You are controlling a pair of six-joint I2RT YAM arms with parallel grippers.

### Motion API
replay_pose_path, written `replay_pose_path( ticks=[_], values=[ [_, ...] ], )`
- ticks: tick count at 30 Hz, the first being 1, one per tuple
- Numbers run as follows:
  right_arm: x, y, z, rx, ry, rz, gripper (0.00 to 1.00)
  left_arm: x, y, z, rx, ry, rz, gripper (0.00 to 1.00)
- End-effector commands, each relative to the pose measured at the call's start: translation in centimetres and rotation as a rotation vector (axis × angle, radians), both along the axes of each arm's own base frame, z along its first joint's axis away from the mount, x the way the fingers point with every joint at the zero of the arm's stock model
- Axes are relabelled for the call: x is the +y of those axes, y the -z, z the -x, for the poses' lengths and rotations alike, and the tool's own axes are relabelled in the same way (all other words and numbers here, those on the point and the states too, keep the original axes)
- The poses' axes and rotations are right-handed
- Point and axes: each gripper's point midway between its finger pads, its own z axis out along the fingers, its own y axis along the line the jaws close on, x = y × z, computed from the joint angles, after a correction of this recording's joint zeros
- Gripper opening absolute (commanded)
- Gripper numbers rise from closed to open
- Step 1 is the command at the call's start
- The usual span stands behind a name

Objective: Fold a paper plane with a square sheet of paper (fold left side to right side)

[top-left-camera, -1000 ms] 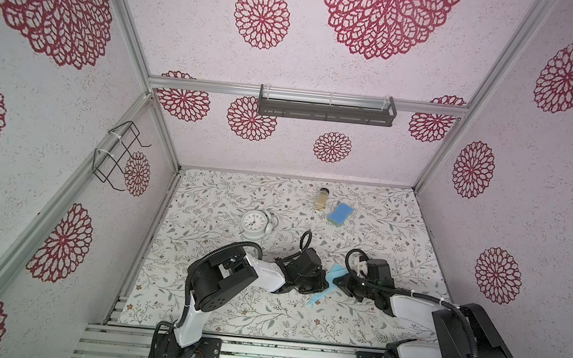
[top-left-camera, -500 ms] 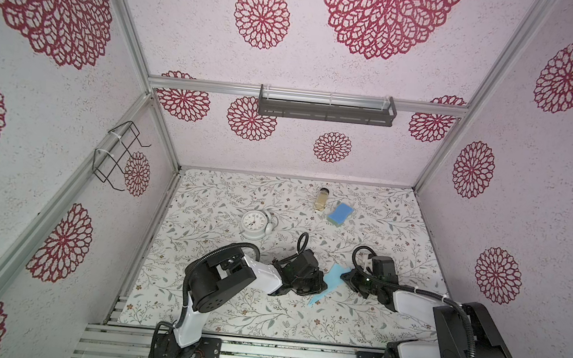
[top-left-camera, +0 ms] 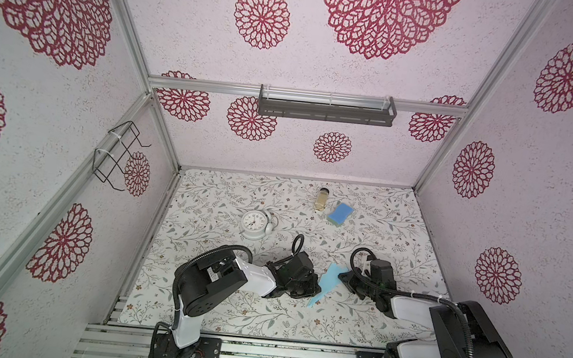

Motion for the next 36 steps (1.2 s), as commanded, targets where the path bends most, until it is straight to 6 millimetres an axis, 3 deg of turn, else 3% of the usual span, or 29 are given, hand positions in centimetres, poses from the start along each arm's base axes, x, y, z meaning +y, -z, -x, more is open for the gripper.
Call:
replay_pose_path(
  ticks=[1, 7, 15, 22, 28, 36],
  values=[
    [0.2, 3.6, 4.2, 0.174, 0.014, 0.047, 0.00, 1.6, 0.1, -0.3, 0.000, -0.020, -0.049, 0.00],
    [1.8, 2.9, 4.3, 0.147, -0.010, 0.040, 0.00, 1.1, -0.8, -0.6, -0.018, -0.011, -0.039, 0.00],
    [1.5, 3.2, 4.4, 0.146, -0.021, 0.069, 0.00, 1.0, 1.4, 0.2, 0.021, -0.018, -0.059, 0.00],
    [-1.8, 3.4, 3.3, 0.163, 0.056, 0.084, 0.00, 2.0, 4.3, 1.9, 0.089, -0.050, -0.094, 0.00],
    [-4.2, 3.1, 2.2, 0.176, 0.114, 0.115, 0.00, 2.1, 4.5, 2.1, 0.088, -0.054, -0.104, 0.00],
    [-3.3, -0.7, 0.1, 0.080, 0.071, 0.038, 0.00, 1.6, 3.9, 1.4, 0.052, -0.030, -0.113, 0.00]
  ],
)
